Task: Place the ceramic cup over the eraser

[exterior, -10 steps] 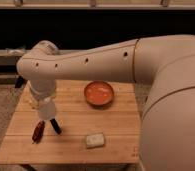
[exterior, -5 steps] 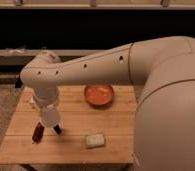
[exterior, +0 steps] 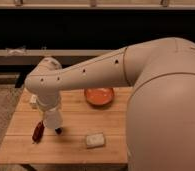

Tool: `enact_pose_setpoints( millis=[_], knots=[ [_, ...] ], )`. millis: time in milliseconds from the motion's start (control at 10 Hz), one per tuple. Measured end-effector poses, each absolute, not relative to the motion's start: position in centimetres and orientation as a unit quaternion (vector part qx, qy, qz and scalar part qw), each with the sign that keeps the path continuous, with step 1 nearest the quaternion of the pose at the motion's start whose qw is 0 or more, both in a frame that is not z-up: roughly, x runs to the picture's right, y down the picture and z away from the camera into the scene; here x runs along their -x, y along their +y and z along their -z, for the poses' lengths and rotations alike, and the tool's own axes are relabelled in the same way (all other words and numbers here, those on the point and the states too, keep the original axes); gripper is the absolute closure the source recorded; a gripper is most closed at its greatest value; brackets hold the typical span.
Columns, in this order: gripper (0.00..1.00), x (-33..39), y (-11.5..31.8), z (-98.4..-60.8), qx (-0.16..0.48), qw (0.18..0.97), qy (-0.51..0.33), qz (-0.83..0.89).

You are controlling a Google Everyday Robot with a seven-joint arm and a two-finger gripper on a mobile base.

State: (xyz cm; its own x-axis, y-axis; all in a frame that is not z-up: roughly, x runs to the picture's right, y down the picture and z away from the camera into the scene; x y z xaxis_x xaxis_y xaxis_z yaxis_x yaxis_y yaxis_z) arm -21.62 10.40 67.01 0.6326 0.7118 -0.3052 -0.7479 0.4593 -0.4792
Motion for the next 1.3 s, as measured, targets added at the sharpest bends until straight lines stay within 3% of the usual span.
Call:
enact_pose_setpoints(
  millis=[300,400,1000,1100,1300],
  knots=[
    [0.98,22.5,10.4,-68.7,0.284,0.861,0.034,-0.421],
    [0.91,22.9,10.7,-69.4,0.285,0.865,0.04,-0.411],
    [0.31,23.0,12.9,-73.3,0.313,0.863,0.106,-0.383],
    [0.24,22.8,13.1,-73.5,0.31,0.864,0.118,-0.379],
    [0.21,22.6,13.2,-73.9,0.296,0.867,0.133,-0.377]
  ],
)
